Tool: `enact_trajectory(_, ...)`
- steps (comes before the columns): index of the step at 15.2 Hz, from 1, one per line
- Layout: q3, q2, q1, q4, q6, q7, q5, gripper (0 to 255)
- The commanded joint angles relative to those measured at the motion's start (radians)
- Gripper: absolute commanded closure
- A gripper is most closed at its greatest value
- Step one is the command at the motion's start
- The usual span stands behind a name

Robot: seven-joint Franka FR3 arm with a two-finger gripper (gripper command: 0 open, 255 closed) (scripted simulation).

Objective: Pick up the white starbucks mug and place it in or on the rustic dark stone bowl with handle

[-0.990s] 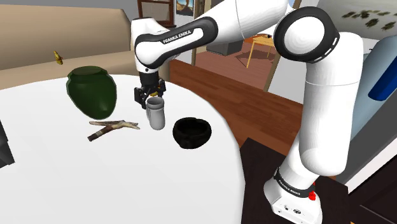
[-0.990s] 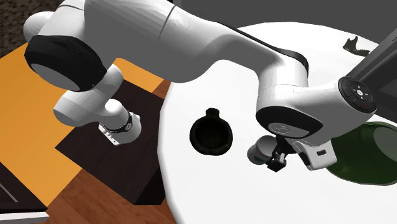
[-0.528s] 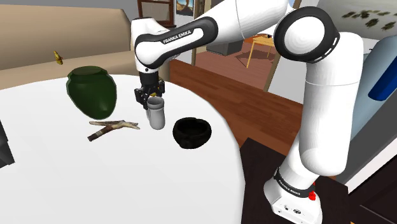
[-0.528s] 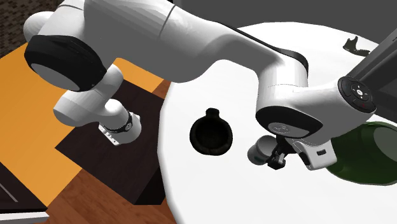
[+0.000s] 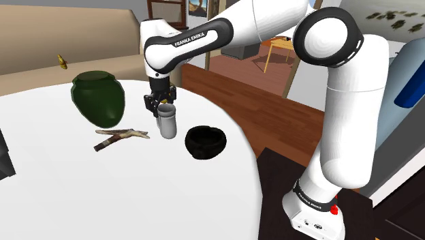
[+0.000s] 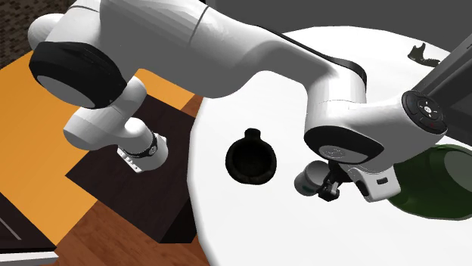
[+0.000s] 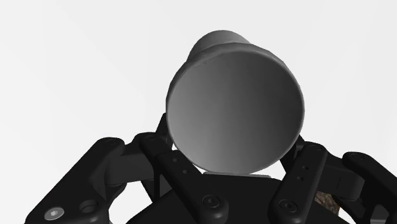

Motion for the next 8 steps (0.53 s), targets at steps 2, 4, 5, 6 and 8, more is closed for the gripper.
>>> enact_trajectory(2, 0.001, -0.007, 0.0, 0.015, -0.023, -0.002, 0.002, 255)
enact_trajectory(4, 0.001, -0.014, 0.0, 0.033, -0.048, -0.003, 0.004, 255)
enact_trajectory(5, 0.002, -0.017, 0.0, 0.042, -0.06, -0.003, 0.004, 255)
enact_trajectory(6, 0.002, -0.02, 0.0, 0.052, -0.072, -0.004, 0.005, 255)
enact_trajectory(8, 0.002, -0.025, 0.0, 0.071, -0.097, -0.005, 0.007, 255)
